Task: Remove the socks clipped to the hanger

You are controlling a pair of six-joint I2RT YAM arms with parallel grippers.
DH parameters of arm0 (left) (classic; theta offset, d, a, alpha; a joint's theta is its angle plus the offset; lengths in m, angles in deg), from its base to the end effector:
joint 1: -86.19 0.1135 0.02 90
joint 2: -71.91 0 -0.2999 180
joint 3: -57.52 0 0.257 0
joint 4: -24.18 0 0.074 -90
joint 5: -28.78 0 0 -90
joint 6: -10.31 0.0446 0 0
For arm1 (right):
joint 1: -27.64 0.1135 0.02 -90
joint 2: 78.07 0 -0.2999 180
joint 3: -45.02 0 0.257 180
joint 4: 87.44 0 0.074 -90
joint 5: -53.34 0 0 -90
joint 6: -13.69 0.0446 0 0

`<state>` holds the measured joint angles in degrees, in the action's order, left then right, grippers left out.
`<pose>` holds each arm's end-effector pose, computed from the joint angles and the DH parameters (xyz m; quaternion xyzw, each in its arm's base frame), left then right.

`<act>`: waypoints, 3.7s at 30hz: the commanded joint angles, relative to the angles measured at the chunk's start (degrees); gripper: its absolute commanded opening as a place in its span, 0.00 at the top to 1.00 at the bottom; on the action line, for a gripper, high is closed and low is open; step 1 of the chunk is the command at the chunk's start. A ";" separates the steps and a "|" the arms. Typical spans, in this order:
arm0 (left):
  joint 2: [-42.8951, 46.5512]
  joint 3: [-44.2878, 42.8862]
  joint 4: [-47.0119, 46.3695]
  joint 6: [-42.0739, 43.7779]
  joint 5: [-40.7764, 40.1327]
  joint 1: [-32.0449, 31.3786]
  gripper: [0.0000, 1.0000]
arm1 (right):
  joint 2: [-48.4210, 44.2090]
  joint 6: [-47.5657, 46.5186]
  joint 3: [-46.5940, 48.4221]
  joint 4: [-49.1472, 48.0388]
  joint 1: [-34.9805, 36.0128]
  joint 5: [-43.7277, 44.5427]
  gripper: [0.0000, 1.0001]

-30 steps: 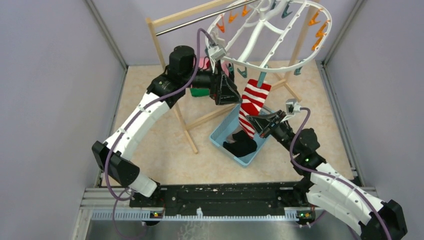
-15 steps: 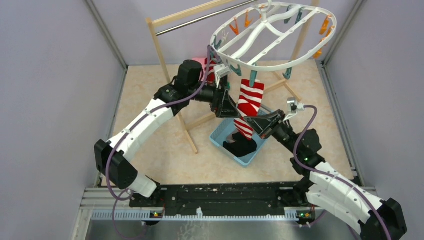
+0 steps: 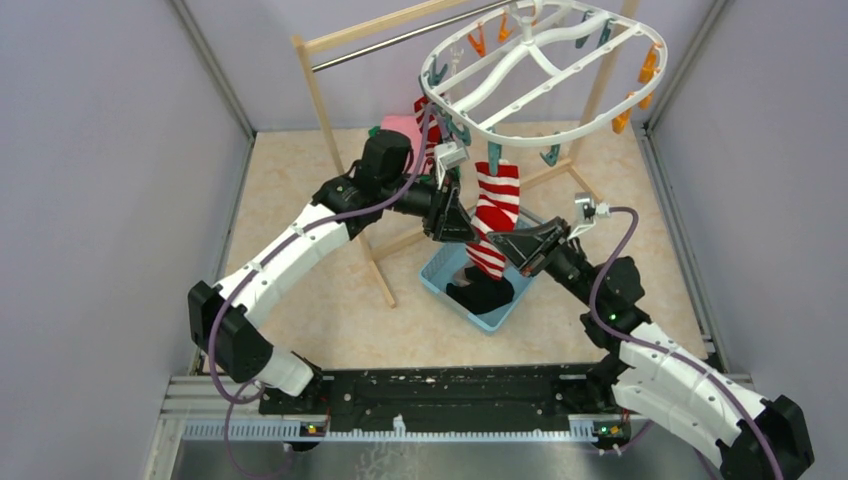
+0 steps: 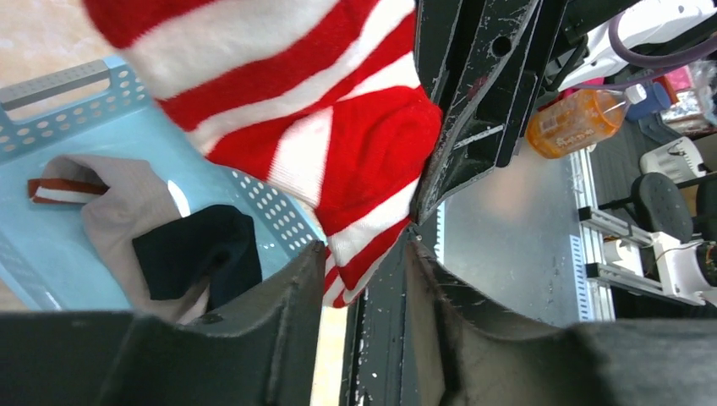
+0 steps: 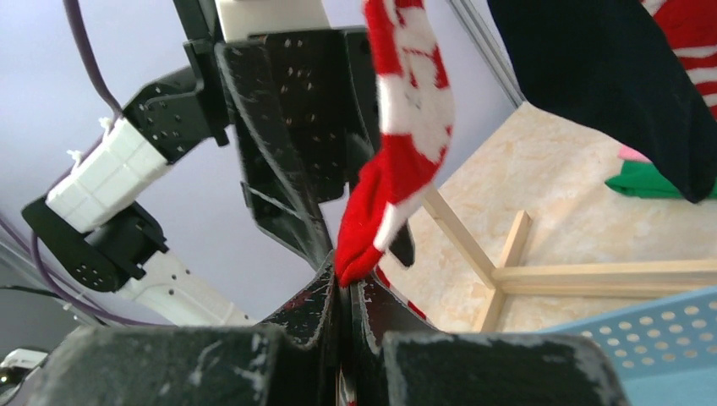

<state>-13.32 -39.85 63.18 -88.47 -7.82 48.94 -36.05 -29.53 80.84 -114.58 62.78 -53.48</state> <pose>0.2458 -0.2319 0.4210 0.4152 0.6799 -0.5352 0.2808 0.1248 0.1036 0.3282 -0.0630 0.5701 0.5968 0.5611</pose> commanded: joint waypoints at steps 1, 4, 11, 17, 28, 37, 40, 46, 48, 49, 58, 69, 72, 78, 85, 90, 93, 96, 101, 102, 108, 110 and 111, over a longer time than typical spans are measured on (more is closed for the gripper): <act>0.80 -1.24 -2.27 0.38 1.55 -0.54 0.68 | -0.49 1.31 4.35 -1.24 0.22 -0.83 1.00; 0.68 -2.13 -1.31 0.90 1.77 -0.54 0.85 | -0.22 2.72 4.63 -2.06 0.21 -0.85 1.00; 0.52 -2.61 -1.57 0.82 1.96 -0.54 1.00 | -1.67 2.57 5.31 1.04 0.22 1.14 0.85; 0.53 -3.83 -1.45 1.38 0.09 -0.55 1.00 | -4.51 -2.36 9.16 9.66 0.21 5.12 0.59; 1.75 -4.04 2.94 7.65 -9.61 -2.92 1.00 | -1.05 -12.77 15.06 12.51 3.93 13.87 0.27; 2.05 -5.27 5.09 11.58 -12.26 -5.37 1.00 | 6.57 -21.77 22.15 12.20 5.09 18.34 0.20; 2.89 -5.01 5.54 12.48 -13.01 -5.37 1.00 | 7.04 -23.03 22.52 12.31 5.06 19.73 0.19; 4.75 -4.95 6.22 15.05 -17.30 -5.45 1.00 | 3.10 -23.44 21.16 17.57 5.10 22.11 0.18; 4.97 -4.89 6.59 15.79 -17.89 -5.46 1.00 | 1.23 -22.73 20.36 17.45 5.12 21.99 0.19; 4.91 -4.88 6.66 15.93 -18.30 -5.46 1.00 | 0.84 -22.10 20.23 17.17 5.11 21.50 0.19; 5.95 -5.26 7.98 19.01 -17.84 -7.12 1.00 | 5.20 -16.49 19.97 7.29 9.16 18.91 0.20; 5.16 -8.83 9.46 24.00 -15.92 -11.06 1.00 | 3.79 -22.38 19.67 13.49 14.24 33.68 0.20; 4.36 -9.66 8.69 24.66 -15.33 -11.41 1.00 | 3.76 -22.01 20.67 17.14 14.26 35.81 0.20; 2.13 -13.22 9.59 26.04 -15.58 -12.80 1.00 | 2.09 -19.58 22.12 25.41 14.25 38.44 0.24; -0.21 -13.67 10.17 27.21 -17.55 -15.18 0.84 | -6.16 -15.97 15.71 22.94 13.81 33.54 0.64; 0.10 -12.33 9.52 24.00 -19.59 -15.13 0.27 | -8.13 -14.56 16.06 26.23 12.85 36.00 1.00; 1.91 -10.65 7.33 19.79 -25.01 -14.71 0.10 | -8.56 -14.34 16.57 28.17 11.85 36.38 1.00; 2.61 -11.20 6.02 14.69 -28.08 -11.50 0.01 | -8.66 -13.36 16.95 29.54 10.40 35.51 1.00; 2.23 -12.88 0.85 5.01 -19.97 -1.84 0.01 | -8.11 -10.66 16.98 31.35 7.90 33.15 1.00; 2.09 -12.89 -1.57 3.70 -17.67 -0.56 0.01 | -8.05 -10.12 16.89 31.34 7.70 32.68 1.00; -0.61 -15.08 -9.58 -1.06 -7.51 0.65 0.01 | -7.88 -8.16 16.89 31.00 7.22 30.77 1.00; -1.69 -16.00 -10.88 -1.72 -6.80 0.68 0.01 | -7.66 -7.44 17.17 30.78 7.00 29.76 1.00; -2.17 -16.39 -11.38 -1.92 -6.59 0.68 0.01 | -7.50 -7.08 17.22 30.53 6.79 29.15 1.00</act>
<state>-13.67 -52.84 59.62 -86.41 -20.34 50.01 -43.85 -38.73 96.54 -82.56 70.43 -21.28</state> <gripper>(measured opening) 0.988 0.018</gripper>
